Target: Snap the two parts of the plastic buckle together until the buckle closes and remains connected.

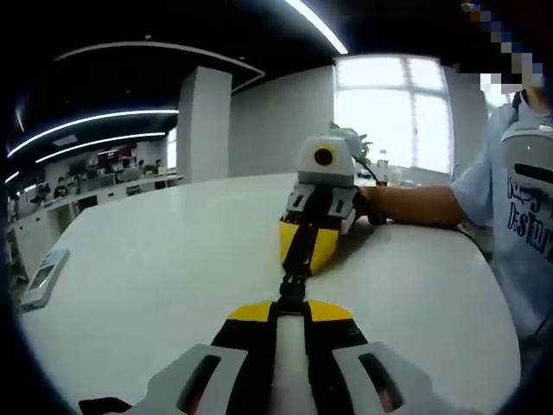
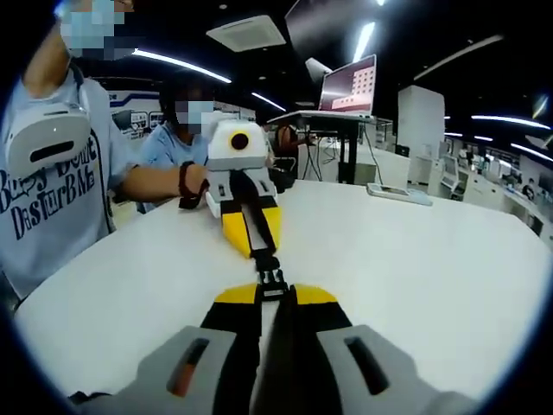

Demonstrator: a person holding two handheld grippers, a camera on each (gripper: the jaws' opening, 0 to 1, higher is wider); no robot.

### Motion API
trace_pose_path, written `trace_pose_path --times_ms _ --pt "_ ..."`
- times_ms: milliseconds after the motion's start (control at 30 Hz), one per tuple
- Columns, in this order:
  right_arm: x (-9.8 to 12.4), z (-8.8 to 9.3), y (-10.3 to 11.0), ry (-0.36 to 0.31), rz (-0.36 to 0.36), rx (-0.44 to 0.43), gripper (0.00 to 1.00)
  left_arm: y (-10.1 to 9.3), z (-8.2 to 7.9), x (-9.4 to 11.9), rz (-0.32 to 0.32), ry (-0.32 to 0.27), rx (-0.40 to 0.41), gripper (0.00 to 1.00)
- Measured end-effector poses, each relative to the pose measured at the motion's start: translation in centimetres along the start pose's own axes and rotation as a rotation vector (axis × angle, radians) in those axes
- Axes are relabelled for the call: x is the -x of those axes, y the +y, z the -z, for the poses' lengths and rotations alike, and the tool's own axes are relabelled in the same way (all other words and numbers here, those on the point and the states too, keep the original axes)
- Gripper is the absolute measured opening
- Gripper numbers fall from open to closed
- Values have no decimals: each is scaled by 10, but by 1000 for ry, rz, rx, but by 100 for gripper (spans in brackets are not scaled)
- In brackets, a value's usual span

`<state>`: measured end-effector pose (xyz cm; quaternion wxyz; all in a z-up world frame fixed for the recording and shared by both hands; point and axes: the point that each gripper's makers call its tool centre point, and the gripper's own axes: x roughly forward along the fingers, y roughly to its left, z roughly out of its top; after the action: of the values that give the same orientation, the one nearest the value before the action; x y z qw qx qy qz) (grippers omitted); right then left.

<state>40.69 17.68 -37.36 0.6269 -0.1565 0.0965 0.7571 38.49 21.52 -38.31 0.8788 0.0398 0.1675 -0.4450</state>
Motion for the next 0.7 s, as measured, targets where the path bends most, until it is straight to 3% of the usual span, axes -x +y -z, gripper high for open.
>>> trace_pose_path --times_ms 700 --pt "1 0 0 3 6 29 13 -4 -2 -1 -6 0 4 12"
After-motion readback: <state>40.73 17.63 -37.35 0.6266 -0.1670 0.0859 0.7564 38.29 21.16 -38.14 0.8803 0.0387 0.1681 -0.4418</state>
